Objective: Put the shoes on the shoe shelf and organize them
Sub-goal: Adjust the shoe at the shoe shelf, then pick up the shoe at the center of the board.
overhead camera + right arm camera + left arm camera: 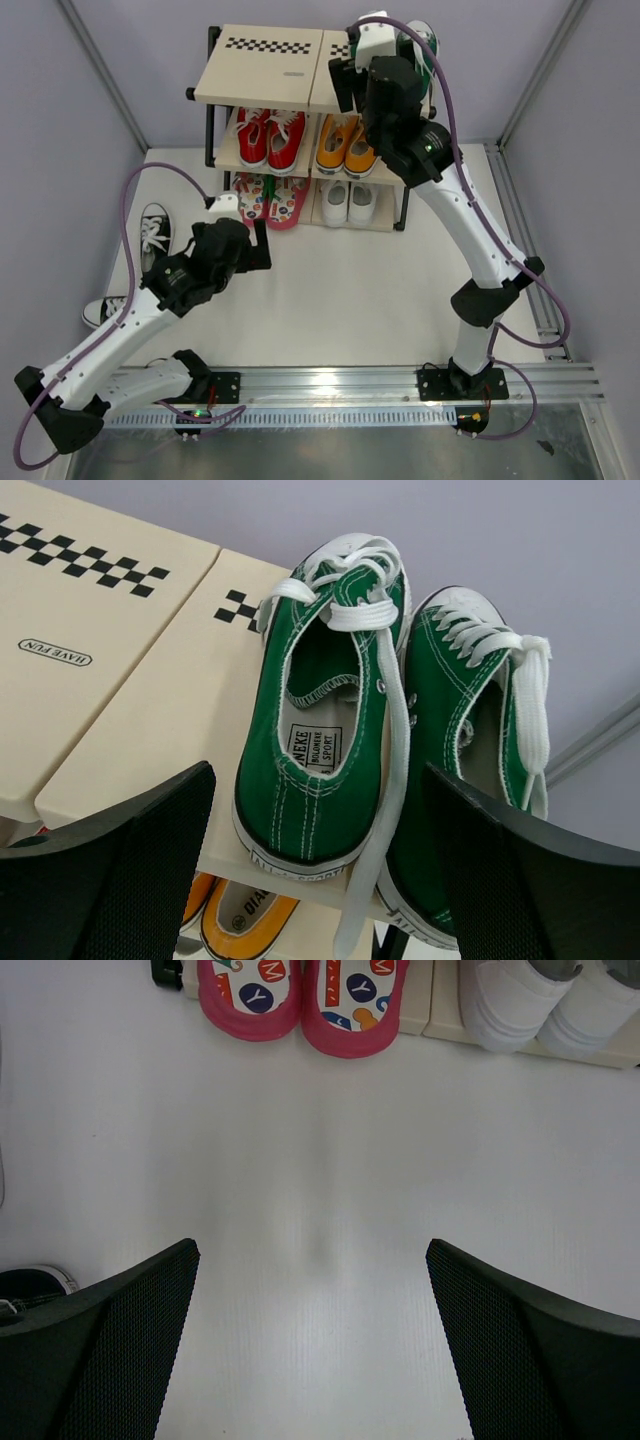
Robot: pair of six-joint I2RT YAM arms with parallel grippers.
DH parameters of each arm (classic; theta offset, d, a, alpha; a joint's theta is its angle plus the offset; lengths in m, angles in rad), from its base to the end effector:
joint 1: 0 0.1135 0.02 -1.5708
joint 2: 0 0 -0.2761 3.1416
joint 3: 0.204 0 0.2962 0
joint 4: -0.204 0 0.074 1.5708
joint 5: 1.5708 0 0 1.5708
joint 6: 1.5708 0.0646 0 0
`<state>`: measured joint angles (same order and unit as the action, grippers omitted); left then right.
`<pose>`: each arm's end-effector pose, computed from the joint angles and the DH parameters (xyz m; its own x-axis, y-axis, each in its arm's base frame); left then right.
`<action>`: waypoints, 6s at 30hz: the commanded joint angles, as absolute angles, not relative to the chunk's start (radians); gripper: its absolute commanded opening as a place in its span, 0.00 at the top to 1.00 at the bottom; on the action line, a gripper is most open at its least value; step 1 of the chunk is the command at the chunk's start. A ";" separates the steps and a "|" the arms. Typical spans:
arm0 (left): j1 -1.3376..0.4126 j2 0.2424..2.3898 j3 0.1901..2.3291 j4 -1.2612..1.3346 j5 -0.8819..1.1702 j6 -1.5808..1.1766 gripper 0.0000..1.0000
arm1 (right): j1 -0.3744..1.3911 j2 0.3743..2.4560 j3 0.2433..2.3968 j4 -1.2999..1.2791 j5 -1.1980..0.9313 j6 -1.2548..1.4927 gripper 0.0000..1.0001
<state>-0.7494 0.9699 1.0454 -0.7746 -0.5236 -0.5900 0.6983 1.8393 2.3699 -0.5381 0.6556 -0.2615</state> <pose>0.2036 -0.1453 0.3393 -0.5638 -0.1335 -0.8150 -0.0047 0.9874 -0.1585 0.3610 0.2516 0.5773 0.0055 -0.2629 -0.9648 -0.0427 0.9639 -0.2629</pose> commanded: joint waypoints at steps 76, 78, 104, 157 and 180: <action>-0.726 0.816 0.930 -0.793 -0.724 -0.764 0.01 | 0.862 1.718 2.436 -0.681 0.598 -0.081 0.10; -0.700 0.818 0.933 -0.782 -0.710 -0.798 0.01 | 0.888 1.688 2.401 -0.701 0.583 -0.086 0.09; 0.104 1.005 0.956 -0.819 -0.503 -0.933 0.07 | 0.902 0.997 0.871 -0.094 0.107 0.302 0.07; 0.302 1.640 1.078 -0.499 -0.176 -0.230 0.33 | 0.902 1.147 0.884 -0.190 0.192 0.356 0.07; 0.183 1.528 1.125 -0.655 -0.136 -0.674 1.00 | 0.900 1.180 0.957 -0.328 0.339 0.367 0.07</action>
